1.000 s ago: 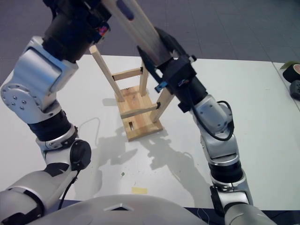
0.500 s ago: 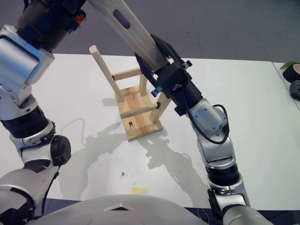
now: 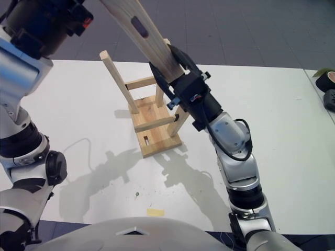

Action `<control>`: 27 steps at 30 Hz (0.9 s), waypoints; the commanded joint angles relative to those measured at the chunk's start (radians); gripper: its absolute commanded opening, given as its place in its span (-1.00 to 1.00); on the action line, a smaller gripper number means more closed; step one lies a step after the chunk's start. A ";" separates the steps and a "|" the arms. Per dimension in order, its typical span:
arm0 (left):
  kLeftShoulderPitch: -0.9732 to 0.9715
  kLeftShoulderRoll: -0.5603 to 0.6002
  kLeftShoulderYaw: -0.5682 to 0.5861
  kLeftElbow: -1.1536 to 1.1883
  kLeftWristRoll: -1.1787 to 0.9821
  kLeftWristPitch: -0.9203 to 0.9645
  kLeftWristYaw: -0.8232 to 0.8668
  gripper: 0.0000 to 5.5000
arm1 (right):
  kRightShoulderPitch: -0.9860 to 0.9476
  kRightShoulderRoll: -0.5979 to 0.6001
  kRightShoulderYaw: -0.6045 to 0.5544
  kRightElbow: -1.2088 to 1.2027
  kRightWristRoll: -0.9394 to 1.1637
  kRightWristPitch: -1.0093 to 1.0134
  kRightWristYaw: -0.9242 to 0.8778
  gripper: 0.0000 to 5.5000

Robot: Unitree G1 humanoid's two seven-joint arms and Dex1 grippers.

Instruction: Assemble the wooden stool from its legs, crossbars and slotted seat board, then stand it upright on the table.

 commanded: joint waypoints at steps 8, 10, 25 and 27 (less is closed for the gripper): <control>-0.088 0.068 0.090 0.119 0.298 -0.157 -0.030 -0.63 | -0.019 0.013 -0.136 0.039 0.095 0.107 -0.016 0.40; -0.105 0.091 0.138 0.167 0.350 -0.191 -0.020 -0.63 | -0.044 -0.007 -0.208 0.088 0.082 0.106 -0.044 0.53; 0.105 0.310 0.213 0.430 0.828 -0.301 -0.062 -0.63 | 0.110 -0.047 -0.122 0.010 0.074 0.339 0.014 0.96; 0.123 0.280 0.224 0.438 0.824 -0.293 -0.061 -0.63 | 0.090 -0.041 -0.146 0.008 0.094 0.347 0.010 0.96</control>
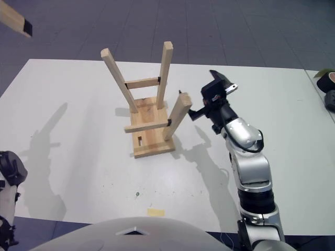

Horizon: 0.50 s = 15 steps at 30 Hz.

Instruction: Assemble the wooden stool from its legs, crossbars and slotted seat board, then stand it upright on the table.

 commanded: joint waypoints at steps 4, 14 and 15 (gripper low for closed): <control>0.056 -0.064 -0.001 0.016 0.021 -0.002 -0.038 -0.63 | -0.098 0.030 -0.167 0.012 0.142 0.010 -0.010 0.96; 0.077 -0.104 -0.007 0.044 -0.001 -0.009 -0.134 -0.63 | -0.084 -0.160 -0.295 0.048 0.880 0.292 0.410 0.96; 0.074 -0.108 -0.008 0.044 -0.004 -0.007 -0.144 -0.63 | -0.078 -0.196 -0.241 0.052 0.833 0.280 0.459 0.96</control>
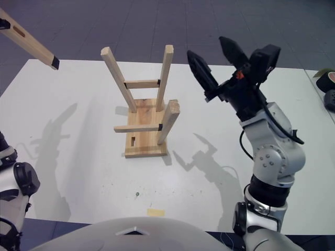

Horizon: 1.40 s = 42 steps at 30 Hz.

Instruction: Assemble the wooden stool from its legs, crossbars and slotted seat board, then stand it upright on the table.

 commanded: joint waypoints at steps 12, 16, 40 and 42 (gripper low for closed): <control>0.064 -0.056 -0.113 -0.035 -0.019 0.031 -0.228 -0.63 | -0.033 -0.187 0.364 0.171 -0.313 -0.194 0.411 0.71; 0.075 -0.066 -0.128 -0.073 -0.034 0.033 -0.265 -0.63 | -0.034 -0.165 0.333 0.158 -0.237 -0.150 0.402 0.46; 0.148 -0.113 -0.117 -0.215 -0.091 0.125 -0.246 -0.63 | 0.141 -0.093 0.373 0.027 -0.412 -0.226 0.092 -0.21; 0.160 -0.122 -0.119 -0.231 -0.071 0.131 -0.204 -0.63 | 0.160 -0.075 0.386 0.000 -0.426 -0.231 0.050 -0.21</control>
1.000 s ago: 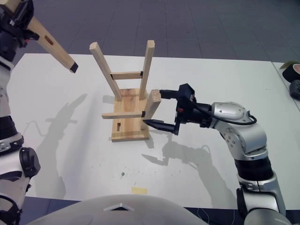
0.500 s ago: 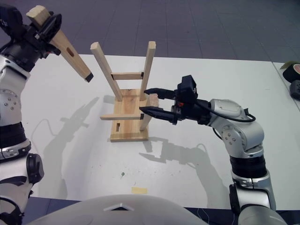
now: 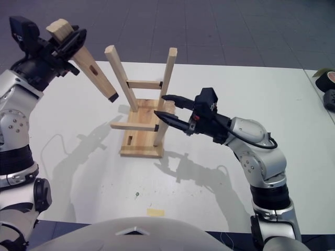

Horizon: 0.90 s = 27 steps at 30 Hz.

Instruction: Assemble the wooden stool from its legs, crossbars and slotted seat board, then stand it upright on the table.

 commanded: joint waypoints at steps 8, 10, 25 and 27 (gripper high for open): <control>0.035 -0.076 -0.016 -0.073 0.027 0.073 0.151 -0.63 | 0.079 0.089 0.075 -0.098 -0.197 0.045 -0.307 -0.21; 0.038 -0.104 -0.021 -0.090 0.009 0.097 0.166 -0.63 | 0.071 0.110 0.085 -0.109 -0.207 0.055 -0.340 -0.21; 0.075 -0.237 0.013 0.075 -0.053 0.111 0.188 -0.63 | 0.069 0.146 0.004 -0.126 -0.007 0.097 -0.265 0.34; 0.081 -0.257 0.034 0.113 -0.081 0.105 0.163 -0.63 | 0.065 0.126 -0.021 -0.121 0.041 0.098 -0.214 0.46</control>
